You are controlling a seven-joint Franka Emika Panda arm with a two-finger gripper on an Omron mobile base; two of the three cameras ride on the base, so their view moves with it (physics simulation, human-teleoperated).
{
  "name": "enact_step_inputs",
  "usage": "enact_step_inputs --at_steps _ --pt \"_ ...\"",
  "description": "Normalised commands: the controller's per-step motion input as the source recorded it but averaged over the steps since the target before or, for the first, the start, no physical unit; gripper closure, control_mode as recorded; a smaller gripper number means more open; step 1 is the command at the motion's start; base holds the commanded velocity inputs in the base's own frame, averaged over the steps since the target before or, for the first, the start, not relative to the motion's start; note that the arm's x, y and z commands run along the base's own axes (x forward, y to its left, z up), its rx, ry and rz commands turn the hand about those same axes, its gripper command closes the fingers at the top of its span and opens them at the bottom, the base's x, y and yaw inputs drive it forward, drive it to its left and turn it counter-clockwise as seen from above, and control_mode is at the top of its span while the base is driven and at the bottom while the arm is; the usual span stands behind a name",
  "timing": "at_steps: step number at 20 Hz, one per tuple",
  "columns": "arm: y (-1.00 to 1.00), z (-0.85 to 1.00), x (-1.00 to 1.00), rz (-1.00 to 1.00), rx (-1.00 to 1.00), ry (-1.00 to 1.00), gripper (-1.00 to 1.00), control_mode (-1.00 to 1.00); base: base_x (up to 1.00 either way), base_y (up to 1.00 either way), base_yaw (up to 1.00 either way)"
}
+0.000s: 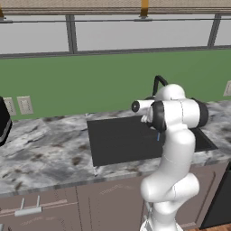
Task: Soak the sponge with water for a few seconds and then drop it inside the sink.
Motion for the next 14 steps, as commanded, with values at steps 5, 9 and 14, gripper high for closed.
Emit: enact_step_inputs --at_steps 5,9,14 --pt "-0.07 -0.16 0.21 0.0 0.0 0.0 1.0 -1.0 0.0 0.0 0.0" --pt "-0.08 -0.17 0.11 0.0 0.0 0.0 1.0 -1.0 0.0 0.0 0.0" --pt "-0.09 -0.04 0.03 0.0 0.0 0.0 1.0 -1.0 0.0 0.0 0.0"
